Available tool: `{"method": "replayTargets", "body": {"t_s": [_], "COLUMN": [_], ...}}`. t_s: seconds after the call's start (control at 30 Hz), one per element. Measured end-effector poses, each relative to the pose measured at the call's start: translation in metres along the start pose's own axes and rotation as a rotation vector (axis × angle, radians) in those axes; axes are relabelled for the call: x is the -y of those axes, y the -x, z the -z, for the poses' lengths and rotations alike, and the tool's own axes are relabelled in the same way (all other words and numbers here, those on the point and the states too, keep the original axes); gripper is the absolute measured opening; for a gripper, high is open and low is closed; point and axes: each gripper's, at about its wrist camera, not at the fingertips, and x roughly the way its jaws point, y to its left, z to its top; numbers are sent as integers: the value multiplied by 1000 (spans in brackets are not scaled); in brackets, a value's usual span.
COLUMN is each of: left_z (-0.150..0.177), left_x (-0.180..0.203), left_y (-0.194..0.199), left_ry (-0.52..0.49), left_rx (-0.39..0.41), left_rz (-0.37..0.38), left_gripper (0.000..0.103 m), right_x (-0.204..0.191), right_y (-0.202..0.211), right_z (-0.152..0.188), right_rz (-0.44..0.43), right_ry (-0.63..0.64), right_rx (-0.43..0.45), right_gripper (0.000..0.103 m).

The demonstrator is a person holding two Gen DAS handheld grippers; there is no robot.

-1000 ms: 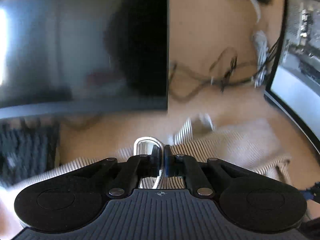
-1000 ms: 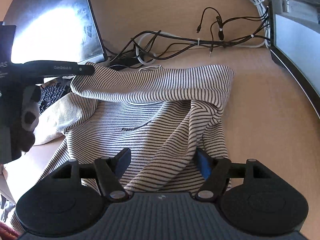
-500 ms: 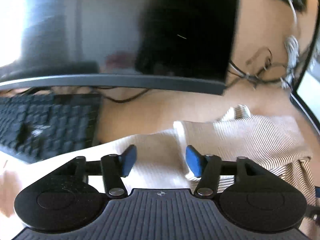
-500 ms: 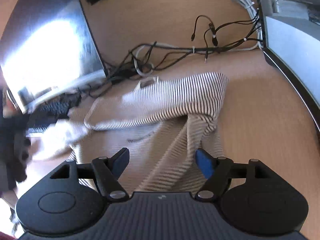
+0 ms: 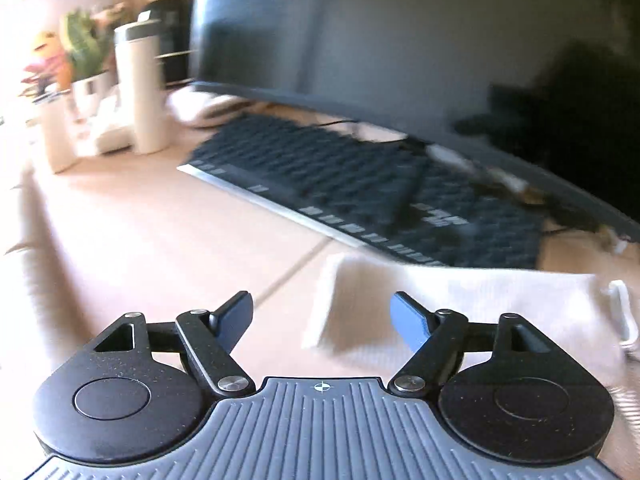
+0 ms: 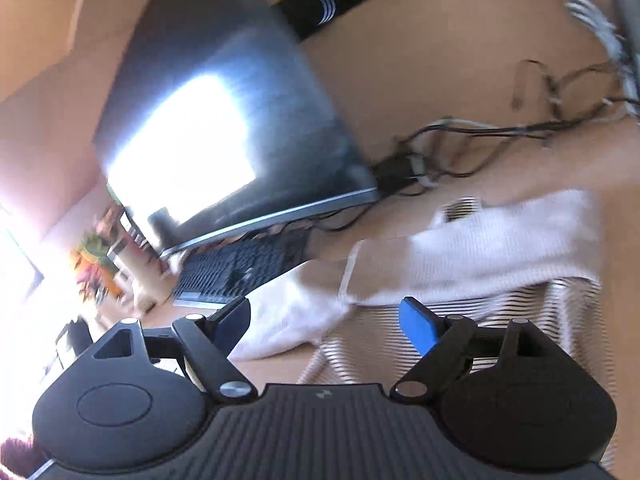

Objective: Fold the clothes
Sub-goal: 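Move the left gripper to the other sleeve cuff and grasp it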

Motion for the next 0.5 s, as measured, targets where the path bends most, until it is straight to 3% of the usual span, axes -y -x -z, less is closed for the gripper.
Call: {"method": "replayTargets", "body": {"t_s": [0.13, 0.5], "left_z": [7, 11], "left_x": [-13, 1], "left_y": [-2, -28], "left_ry": [3, -25], "left_rx": [-33, -65], "left_rz": [-4, 123], "left_gripper": [69, 58], "right_x": [-15, -10], "right_y": [-4, 13], "right_z": [5, 11], "right_rz": [-13, 72], "right_ry": [52, 0], "right_rx": [-25, -16], "right_gripper": [84, 85]}}
